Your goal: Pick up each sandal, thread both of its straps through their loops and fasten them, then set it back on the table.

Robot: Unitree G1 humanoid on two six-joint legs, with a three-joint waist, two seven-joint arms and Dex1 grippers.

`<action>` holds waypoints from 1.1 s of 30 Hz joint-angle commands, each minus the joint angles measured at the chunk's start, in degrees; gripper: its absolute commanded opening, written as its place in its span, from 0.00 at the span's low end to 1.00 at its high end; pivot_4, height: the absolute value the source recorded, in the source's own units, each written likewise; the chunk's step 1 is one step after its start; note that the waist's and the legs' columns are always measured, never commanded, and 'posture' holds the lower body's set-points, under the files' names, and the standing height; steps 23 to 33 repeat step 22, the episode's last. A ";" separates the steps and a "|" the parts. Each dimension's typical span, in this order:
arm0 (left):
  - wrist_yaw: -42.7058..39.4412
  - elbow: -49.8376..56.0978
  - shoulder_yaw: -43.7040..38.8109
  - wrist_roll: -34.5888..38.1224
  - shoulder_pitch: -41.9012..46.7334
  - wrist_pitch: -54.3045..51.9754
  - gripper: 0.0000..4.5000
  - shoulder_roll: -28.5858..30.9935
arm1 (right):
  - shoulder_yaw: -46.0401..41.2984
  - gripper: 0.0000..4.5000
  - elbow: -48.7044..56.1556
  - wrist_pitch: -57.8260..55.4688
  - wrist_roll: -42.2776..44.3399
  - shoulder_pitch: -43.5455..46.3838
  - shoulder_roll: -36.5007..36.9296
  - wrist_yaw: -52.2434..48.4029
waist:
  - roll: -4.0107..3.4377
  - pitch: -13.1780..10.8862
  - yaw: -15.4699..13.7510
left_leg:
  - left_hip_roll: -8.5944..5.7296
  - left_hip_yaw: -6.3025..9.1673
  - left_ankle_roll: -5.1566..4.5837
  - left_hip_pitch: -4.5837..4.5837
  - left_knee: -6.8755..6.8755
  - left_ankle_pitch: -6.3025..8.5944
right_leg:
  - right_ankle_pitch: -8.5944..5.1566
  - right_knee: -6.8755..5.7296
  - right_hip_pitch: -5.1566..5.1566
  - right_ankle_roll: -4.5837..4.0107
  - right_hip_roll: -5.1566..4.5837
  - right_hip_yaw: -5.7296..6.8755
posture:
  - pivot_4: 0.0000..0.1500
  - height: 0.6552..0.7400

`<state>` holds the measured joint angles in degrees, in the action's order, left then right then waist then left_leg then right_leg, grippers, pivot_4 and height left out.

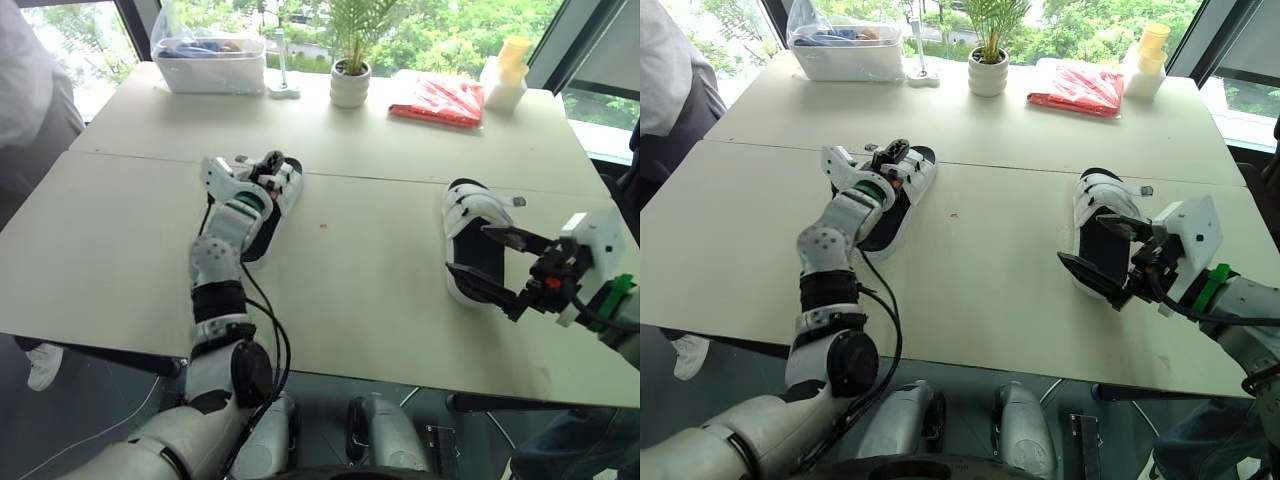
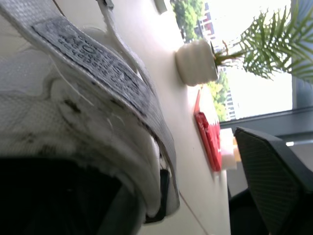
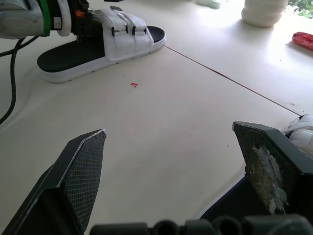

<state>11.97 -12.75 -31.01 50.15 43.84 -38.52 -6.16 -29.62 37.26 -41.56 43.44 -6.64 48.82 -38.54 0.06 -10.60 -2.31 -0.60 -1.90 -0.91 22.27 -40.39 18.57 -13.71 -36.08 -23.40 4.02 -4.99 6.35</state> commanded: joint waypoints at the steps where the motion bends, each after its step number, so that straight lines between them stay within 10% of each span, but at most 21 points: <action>1: 1.51 11.25 3.56 3.35 -3.40 -6.97 0.98 2.25 | -1.23 1.00 0.21 1.12 -0.35 -0.37 0.61 -0.95 | 0.00 0.00 -0.02 | 0.00 0.00 0.01 0.00 -0.01 0.00 | 0.00 -0.01 0.00 0.00 0.00 0.00 | 1.00 0.81; 7: -20.83 26.34 12.28 12.52 -14.62 -26.24 0.98 24.61 | -5.16 1.00 -2.31 0.90 0.84 -3.12 1.14 -4.91 | -0.07 0.04 0.23 | 0.03 0.01 0.03 -0.02 -0.04 -0.01 | -0.01 -0.06 -0.01 -0.02 0.07 -0.04 | 1.00 0.81; 10: -45.54 31.78 16.92 8.39 -22.23 -22.02 0.98 43.11 | -10.37 1.00 -5.76 0.94 2.38 -5.70 2.16 -9.89 | -0.12 0.05 0.23 | 0.04 -0.01 0.06 -0.04 -0.05 -0.02 | -0.02 -0.06 -0.01 -0.03 0.08 -0.06 | 1.00 0.81; 16: -81.00 9.35 15.59 -6.35 -31.30 -4.01 0.98 72.06 | -22.20 1.00 -21.08 2.34 1.24 -11.22 8.01 -24.16 | -0.30 0.12 -0.06 | 0.06 -0.17 0.06 -0.15 0.12 0.01 | -0.30 0.03 -0.06 -0.50 0.05 -0.09 | 1.00 0.81; 33: -87.22 -6.43 15.90 -12.54 -22.78 4.63 0.98 75.21 | -26.24 1.00 -28.26 -0.85 4.48 -7.97 11.17 -27.94 | -0.34 0.13 0.00 | 0.07 -0.17 -0.36 -0.10 0.23 0.24 | -0.35 0.00 -0.20 -0.59 -0.06 -0.12 | 1.00 0.81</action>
